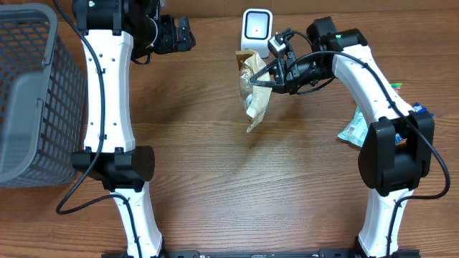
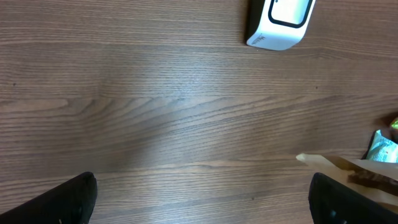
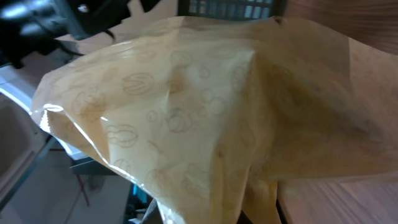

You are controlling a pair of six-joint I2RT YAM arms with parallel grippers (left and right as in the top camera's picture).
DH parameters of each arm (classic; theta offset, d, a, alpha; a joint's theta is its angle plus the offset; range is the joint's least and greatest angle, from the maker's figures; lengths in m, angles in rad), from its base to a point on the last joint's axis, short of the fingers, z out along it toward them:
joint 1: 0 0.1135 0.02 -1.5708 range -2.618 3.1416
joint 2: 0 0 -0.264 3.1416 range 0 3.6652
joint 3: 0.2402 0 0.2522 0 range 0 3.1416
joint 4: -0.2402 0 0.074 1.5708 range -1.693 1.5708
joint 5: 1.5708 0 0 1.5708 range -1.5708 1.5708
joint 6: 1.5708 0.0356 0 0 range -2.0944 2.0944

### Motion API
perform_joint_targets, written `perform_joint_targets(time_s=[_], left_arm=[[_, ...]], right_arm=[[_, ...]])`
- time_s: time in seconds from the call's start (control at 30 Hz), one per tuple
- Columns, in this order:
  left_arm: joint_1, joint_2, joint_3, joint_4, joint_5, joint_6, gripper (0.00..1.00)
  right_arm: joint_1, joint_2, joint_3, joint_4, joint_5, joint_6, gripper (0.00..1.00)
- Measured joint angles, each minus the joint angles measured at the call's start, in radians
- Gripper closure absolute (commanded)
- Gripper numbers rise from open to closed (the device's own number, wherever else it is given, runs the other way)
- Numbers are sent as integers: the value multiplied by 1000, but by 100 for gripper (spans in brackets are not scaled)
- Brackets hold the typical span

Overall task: Scan the item barcode
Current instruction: 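Hold the bread bag up over the white scanner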

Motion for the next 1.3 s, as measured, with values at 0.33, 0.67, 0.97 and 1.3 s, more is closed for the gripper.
perform_joint_targets(time_s=[0.33, 0.67, 0.97, 1.3], left_arm=[[0, 0, 0, 0, 0, 0, 1], [0, 0, 0, 0, 0, 0, 0], [0, 0, 0, 0, 0, 0, 0], [0, 0, 0, 0, 0, 0, 0]], right_arm=[[-73, 0, 99, 127, -35, 263, 97], [-109, -8, 534, 280, -49, 636, 96], [-109, -92, 626, 127, -49, 443, 97], [-108, -120, 628, -93, -48, -18, 97]])
